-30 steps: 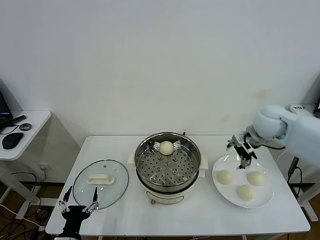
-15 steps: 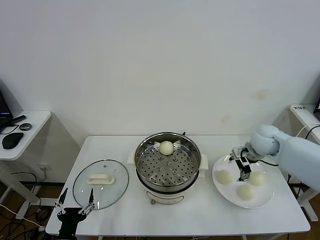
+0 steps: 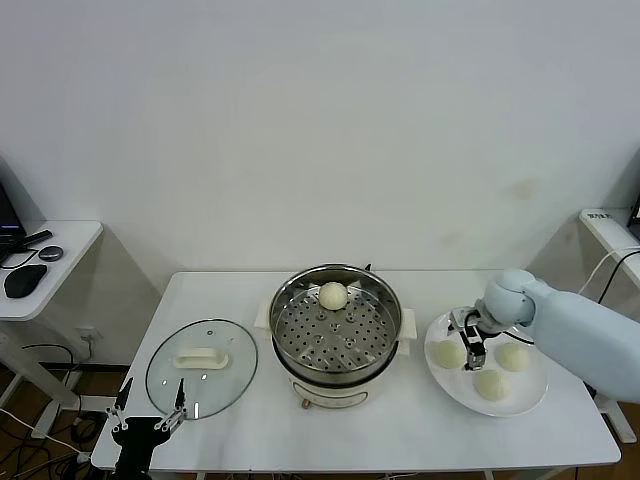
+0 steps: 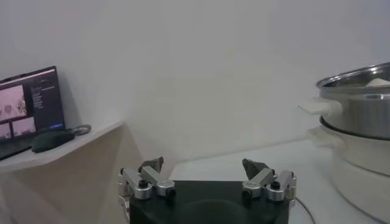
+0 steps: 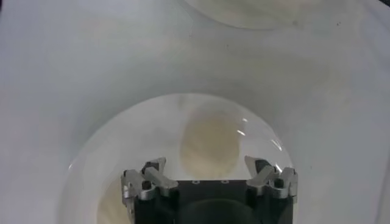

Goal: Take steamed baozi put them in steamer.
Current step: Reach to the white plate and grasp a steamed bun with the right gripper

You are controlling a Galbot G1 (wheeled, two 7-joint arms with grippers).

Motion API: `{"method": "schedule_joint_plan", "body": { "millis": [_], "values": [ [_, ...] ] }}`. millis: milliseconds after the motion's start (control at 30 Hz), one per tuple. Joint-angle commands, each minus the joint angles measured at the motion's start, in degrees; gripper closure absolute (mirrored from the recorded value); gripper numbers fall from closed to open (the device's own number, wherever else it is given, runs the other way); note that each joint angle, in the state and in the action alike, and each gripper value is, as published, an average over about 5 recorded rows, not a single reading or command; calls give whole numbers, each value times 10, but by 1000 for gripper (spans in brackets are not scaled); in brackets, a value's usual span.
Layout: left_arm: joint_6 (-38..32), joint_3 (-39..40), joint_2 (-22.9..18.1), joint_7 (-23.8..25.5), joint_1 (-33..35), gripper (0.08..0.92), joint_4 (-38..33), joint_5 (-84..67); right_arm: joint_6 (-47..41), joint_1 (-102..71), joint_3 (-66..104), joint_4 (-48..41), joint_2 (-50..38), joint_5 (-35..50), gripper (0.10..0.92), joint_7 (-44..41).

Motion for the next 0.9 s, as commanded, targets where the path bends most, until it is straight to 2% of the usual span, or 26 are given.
{"method": "schedule_joint_plan", "body": {
  "millis": [33, 333, 600, 767, 900],
  "values": [
    [0, 0, -1, 0, 0, 177, -1, 1, 2, -20, 17, -21, 18, -18, 235, 8],
    [-3, 1, -2, -1, 5, 177, -1, 4, -1, -31, 29, -33, 33, -22, 318, 8],
    [-4, -1, -3, -1, 8, 177, -5, 3, -5, -20, 31, -25, 26, -18, 489, -2],
    [-3, 1, -3, -1, 6, 177, -4, 4, -5, 12, 17, 2, 1, -1, 557, -11],
    [-1, 6, -3, 1, 2, 177, -3, 5, -5, 85, -15, 46, -44, 41, 574, -21]
  ]
}}
